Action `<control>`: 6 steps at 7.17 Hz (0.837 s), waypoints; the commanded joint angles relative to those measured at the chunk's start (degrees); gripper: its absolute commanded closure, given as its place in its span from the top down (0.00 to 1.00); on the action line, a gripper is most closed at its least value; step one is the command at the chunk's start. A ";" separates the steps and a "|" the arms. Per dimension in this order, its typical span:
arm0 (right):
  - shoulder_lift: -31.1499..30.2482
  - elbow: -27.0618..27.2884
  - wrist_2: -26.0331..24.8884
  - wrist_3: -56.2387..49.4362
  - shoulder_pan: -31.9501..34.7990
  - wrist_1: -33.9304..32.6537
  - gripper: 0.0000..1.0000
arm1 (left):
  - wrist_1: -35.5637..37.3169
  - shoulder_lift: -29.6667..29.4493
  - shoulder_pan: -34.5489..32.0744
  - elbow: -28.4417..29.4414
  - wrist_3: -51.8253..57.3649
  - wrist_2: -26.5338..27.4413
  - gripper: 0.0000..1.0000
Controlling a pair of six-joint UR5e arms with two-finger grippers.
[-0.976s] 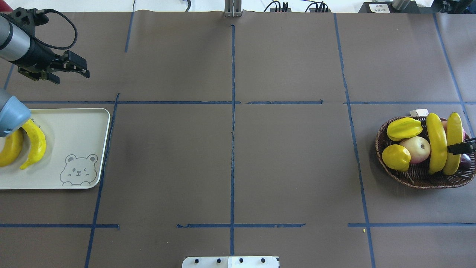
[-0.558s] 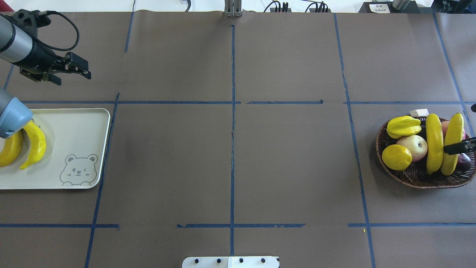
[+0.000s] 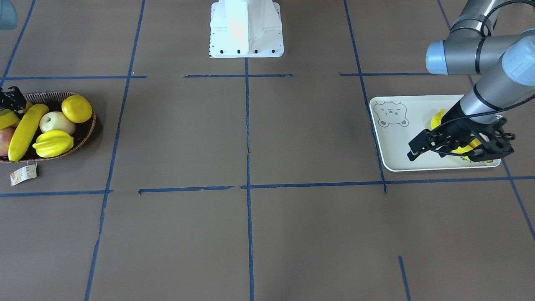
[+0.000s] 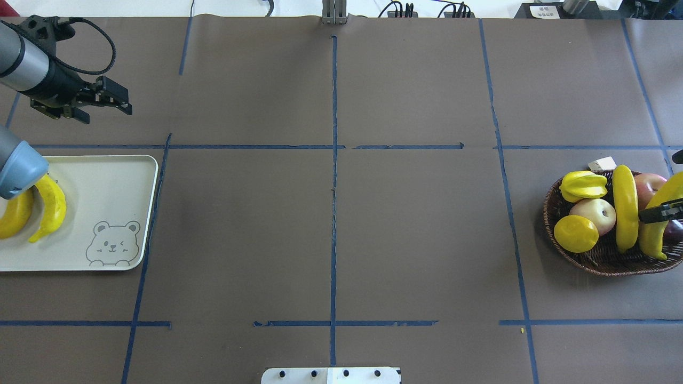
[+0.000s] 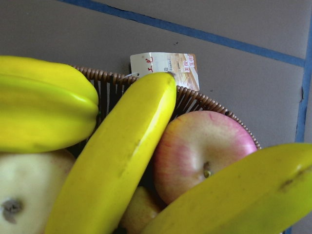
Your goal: Transfer all bananas from basket to plate
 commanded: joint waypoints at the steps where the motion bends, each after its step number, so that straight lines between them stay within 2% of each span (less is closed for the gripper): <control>1: 0.19 0.42 0.45 0.00 0.05 0.03 0.03 | -0.09 -0.09 0.13 0.00 -0.59 0.00 1.00; 4: 0.01 3.22 1.15 -0.09 1.98 -0.49 0.00 | -0.09 -0.09 0.21 0.00 -0.68 0.00 1.00; 6: 0.71 11.19 1.33 -0.79 3.22 -11.59 0.00 | -0.09 -0.78 1.09 0.00 -1.55 0.00 1.00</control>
